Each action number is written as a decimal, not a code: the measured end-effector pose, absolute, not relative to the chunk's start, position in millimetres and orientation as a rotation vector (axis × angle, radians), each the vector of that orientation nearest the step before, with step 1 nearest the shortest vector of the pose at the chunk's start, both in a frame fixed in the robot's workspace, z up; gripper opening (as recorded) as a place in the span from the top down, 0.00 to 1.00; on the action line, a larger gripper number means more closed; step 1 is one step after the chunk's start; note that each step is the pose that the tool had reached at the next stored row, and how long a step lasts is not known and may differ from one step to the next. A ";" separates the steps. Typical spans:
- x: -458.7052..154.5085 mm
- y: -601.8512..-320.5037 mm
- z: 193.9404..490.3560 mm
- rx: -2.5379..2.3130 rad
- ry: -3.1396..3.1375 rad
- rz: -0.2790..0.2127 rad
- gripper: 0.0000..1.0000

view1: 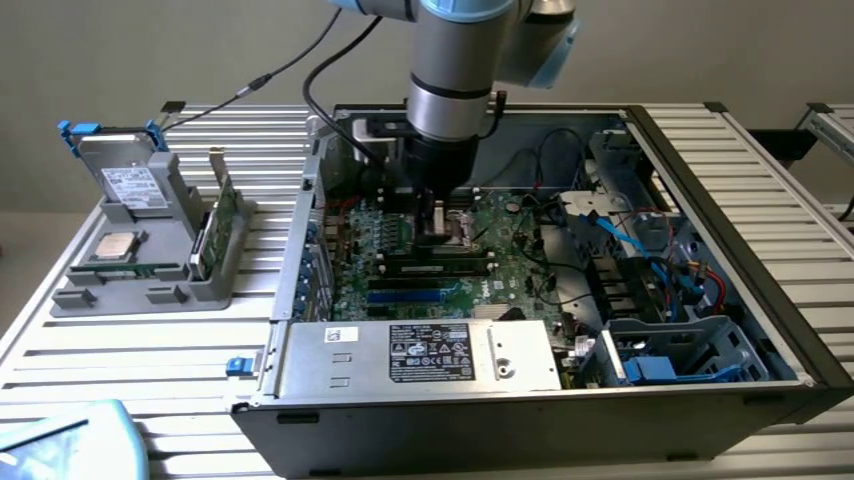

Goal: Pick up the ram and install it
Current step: 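Press down the ram until it locks into place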

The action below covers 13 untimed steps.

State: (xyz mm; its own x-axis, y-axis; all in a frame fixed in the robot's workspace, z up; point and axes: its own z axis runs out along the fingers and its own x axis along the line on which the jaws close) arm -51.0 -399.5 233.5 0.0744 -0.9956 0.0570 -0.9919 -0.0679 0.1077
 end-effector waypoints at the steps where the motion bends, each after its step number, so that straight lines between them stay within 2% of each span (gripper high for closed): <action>1: -51.7 -398.5 233.5 2.211 -2.059 -0.045 0.90; 13: -54.8 -397.5 230.0 2.209 -2.057 -0.041 0.90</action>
State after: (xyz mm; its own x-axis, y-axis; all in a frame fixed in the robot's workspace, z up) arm -54.8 -397.5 230.0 0.0744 -0.9952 0.0635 -0.9919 -0.0673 0.1081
